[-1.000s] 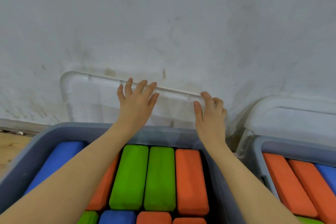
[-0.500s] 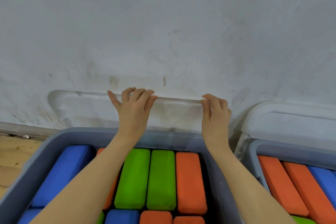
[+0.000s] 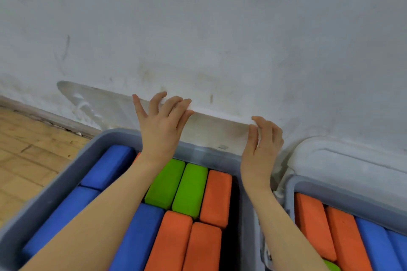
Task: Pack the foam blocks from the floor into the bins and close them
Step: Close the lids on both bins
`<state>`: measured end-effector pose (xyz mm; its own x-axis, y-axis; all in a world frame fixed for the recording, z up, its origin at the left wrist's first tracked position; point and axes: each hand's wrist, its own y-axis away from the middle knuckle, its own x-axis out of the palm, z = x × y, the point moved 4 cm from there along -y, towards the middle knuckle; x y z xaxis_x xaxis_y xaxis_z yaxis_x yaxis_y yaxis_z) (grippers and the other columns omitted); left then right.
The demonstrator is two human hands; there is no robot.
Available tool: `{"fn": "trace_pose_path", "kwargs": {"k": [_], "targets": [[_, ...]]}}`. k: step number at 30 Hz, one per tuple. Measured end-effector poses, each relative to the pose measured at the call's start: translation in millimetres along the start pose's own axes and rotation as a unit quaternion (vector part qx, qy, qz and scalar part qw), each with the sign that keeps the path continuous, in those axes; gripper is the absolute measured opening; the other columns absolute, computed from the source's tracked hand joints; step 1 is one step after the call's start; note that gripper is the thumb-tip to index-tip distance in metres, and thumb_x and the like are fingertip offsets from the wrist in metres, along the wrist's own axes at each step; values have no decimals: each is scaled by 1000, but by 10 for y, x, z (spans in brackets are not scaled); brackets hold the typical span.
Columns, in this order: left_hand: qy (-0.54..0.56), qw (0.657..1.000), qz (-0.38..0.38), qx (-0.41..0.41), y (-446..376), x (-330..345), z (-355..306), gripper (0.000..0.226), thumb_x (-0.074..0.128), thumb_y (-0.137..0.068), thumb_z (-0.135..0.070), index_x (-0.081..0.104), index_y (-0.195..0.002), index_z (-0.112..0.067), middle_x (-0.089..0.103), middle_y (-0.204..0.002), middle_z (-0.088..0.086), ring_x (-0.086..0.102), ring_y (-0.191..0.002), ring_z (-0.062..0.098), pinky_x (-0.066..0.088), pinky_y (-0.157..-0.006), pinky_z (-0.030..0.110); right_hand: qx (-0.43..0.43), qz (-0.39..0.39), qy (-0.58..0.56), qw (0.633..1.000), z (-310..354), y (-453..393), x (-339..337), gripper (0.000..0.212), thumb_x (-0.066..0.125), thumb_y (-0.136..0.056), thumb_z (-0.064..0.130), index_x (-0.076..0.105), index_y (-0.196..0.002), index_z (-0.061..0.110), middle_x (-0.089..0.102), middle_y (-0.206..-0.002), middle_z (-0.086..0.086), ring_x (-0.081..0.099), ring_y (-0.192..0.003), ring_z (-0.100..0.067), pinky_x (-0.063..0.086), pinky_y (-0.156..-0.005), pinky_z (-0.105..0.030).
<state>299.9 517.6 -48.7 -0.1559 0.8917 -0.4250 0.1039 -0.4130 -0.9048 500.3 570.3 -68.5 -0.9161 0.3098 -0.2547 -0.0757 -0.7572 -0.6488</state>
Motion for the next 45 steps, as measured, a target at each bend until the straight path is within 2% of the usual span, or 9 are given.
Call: {"fn": "trace_pose_path", "kwargs": {"k": [8,11,15,18,23,28,35,40,45], "targets": [[2,999,-19,49,-76,-680,122,26,42,-101,-31,63,-107,-16,68,-97,5,62,-100,32,38,-99,57,-70,-24,66,995,641,162,-260,27,37,-98,26,54,-116,15,50,-115,-13,43,-105,-26,43,-88,-44],[32,995,1,92,67,-875,148,32,40,-102,-26,65,-102,-6,66,-96,11,60,-96,30,40,-97,48,-101,-11,108,989,755,342,-386,26,36,-99,24,50,-120,18,44,-117,-7,45,-106,-29,44,-88,-46],[47,988,43,142,307,-1114,220,41,27,-104,-28,60,-99,-3,65,-97,16,63,-83,32,38,-83,38,-133,52,184,973,892,659,-528,41,23,-103,32,48,-131,15,41,-119,-10,49,-104,-36,46,-88,-48],[44,981,59,177,529,-1226,295,40,25,-104,-30,56,-98,-6,66,-106,14,61,-86,31,37,-77,37,-92,117,158,976,919,966,-630,45,29,-99,31,45,-136,12,41,-125,-16,43,-113,-35,42,-96,-51],[94,969,80,216,898,-1323,348,23,41,-95,-29,50,-100,-8,68,-94,10,64,-84,30,37,-77,36,-16,202,174,964,874,1402,-783,52,29,-94,41,45,-136,14,39,-141,-11,29,-135,-34,29,-108,-57],[151,955,162,195,1473,-1375,296,35,45,-89,-32,49,-112,-7,65,-95,14,61,-83,32,50,-83,42,-34,246,295,923,752,1904,-777,53,40,-88,55,48,-133,27,49,-129,-6,29,-131,-42,20,-103,-69],[211,931,275,117,2050,-1495,203,44,48,-87,-36,65,-110,-3,62,-101,15,48,-95,27,47,-82,42,45,261,253,931,475,2458,-839,50,41,-85,51,55,-125,23,48,-131,0,17,-138,-31,4,-109,-63],[284,898,336,33,2374,-1580,195,43,54,-80,-39,69,-106,-8,62,-100,11,45,-98,21,36,-86,34,54,277,204,937,339,2704,-897,44,54,-77,48,61,-111,21,49,-114,3,34,-121,-19,21,-106,-61],[319,877,359,-21,2377,-1664,169,44,55,-77,-42,71,-104,-12,61,-100,7,43,-98,17,23,-82,22,77,288,198,934,324,2688,-975,40,60,-75,45,64,-108,22,44,-110,7,39,-119,-17,-7,-113,-53]]}}
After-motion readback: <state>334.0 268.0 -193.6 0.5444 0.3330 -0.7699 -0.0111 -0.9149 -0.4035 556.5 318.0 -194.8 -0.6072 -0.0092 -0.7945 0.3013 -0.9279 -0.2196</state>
